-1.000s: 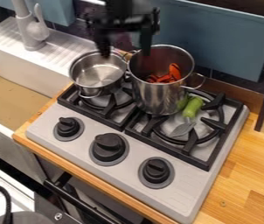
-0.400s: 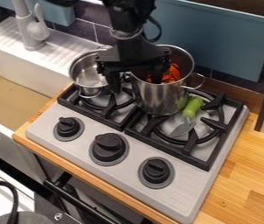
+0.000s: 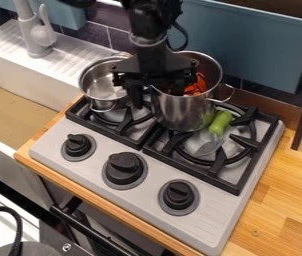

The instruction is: Move the tall silver pot to the middle switch of the burner

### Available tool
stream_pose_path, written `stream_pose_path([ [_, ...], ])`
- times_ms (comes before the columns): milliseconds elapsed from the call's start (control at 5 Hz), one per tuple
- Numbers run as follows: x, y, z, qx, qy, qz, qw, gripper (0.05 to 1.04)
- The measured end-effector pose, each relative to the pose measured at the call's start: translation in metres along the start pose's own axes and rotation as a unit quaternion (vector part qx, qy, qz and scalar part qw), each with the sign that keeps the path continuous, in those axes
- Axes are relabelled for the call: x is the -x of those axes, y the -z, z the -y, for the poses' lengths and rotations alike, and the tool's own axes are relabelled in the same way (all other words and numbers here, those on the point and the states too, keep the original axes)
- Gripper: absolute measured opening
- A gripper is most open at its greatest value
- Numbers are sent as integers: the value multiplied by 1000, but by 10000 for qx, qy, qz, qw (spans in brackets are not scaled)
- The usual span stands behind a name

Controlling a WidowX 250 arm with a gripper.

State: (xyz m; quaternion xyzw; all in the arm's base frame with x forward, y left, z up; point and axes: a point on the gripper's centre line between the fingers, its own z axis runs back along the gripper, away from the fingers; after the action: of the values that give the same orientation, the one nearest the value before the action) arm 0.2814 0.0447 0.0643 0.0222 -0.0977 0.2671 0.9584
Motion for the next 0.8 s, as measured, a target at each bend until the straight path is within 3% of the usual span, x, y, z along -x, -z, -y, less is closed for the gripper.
stream_pose_path([
  [200, -6, -3, 1, -8, 54, 10, 10000, 394],
  [400, -14, -1, 1, -90, 59, 18, 9999, 194],
  [600, -18, -4, 6, 38, 56, 71, 10000, 73],
  [800, -19, -8, 9, 109, 100, -59, 9999, 54],
])
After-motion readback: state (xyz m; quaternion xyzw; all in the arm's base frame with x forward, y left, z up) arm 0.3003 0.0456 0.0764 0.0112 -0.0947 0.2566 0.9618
